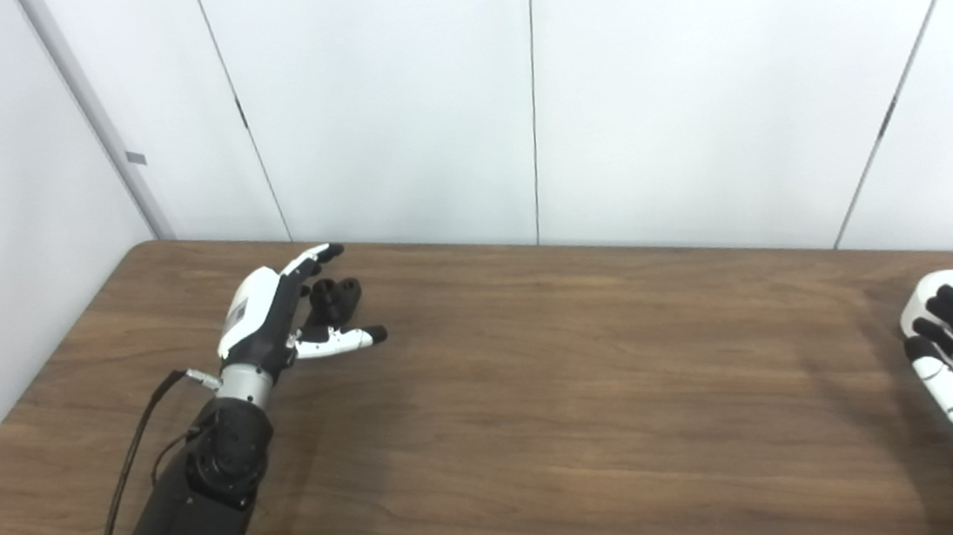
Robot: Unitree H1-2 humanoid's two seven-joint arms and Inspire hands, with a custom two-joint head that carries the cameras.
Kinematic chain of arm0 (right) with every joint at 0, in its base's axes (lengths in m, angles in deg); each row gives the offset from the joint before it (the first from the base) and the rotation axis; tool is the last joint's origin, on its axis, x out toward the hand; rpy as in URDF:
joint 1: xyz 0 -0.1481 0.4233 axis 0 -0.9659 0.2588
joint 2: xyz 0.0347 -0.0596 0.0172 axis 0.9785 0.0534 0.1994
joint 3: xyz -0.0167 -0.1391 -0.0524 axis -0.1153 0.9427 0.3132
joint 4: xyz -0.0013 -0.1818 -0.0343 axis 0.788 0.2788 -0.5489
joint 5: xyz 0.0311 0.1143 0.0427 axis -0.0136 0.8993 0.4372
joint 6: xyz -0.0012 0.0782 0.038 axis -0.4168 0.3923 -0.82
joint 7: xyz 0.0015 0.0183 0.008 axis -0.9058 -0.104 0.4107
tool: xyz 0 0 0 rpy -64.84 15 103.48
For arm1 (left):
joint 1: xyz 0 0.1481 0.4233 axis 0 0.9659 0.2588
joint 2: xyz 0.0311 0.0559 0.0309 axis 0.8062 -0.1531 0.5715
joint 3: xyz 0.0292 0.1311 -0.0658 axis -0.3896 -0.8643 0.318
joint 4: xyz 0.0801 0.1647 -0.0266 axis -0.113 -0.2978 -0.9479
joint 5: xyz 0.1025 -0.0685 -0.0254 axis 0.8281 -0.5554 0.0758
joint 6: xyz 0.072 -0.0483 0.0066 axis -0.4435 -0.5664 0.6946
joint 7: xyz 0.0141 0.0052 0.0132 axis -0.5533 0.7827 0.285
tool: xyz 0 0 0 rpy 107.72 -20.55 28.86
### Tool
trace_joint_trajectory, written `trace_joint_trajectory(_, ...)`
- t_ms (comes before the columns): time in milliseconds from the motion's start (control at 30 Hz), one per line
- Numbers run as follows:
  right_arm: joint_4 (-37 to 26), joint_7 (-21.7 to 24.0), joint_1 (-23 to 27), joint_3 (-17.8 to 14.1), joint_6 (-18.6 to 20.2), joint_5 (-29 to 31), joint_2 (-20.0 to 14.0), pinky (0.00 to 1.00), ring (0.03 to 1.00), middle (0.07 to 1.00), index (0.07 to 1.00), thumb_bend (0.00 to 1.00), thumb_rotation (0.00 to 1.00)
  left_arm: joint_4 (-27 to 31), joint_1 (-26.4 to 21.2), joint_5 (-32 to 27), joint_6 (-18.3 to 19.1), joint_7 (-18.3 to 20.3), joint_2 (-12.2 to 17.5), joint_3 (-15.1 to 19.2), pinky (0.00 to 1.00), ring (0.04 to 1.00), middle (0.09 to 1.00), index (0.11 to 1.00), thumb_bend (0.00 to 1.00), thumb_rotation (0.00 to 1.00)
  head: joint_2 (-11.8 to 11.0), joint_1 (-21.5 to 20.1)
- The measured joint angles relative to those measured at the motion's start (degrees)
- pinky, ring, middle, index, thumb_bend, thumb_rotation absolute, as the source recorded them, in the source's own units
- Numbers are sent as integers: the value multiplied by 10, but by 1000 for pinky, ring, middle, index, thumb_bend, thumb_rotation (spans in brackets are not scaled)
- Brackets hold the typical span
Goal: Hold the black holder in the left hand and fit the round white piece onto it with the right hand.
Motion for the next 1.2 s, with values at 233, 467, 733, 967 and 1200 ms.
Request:
trace_joint_trajectory(233,1,1,0,0,0,-1,-1,764,851,873,840,396,427,-1,2,3,-14,0,1,0,756,855,893,883,963,281,-1,1)
trace_joint_trajectory(467,3,1,0,-2,-1,2,-1,740,835,865,834,399,403,-1,2,6,-18,-1,1,0,774,878,913,900,984,306,2,1)
trace_joint_trajectory(733,1,2,0,-2,0,1,-1,741,833,858,829,424,419,-17,1,23,-2,-11,1,16,824,930,966,998,1000,428,3,-5)
trace_joint_trajectory(967,-4,2,-5,1,1,-1,-1,739,835,861,831,400,437,-32,0,17,-3,-27,1,33,809,921,963,1000,1000,430,1,-6)
trace_joint_trajectory(1200,-5,1,-10,0,1,-7,-1,763,852,871,838,414,433,-42,0,11,-3,-46,-3,39,817,923,959,996,1000,441,3,-7)
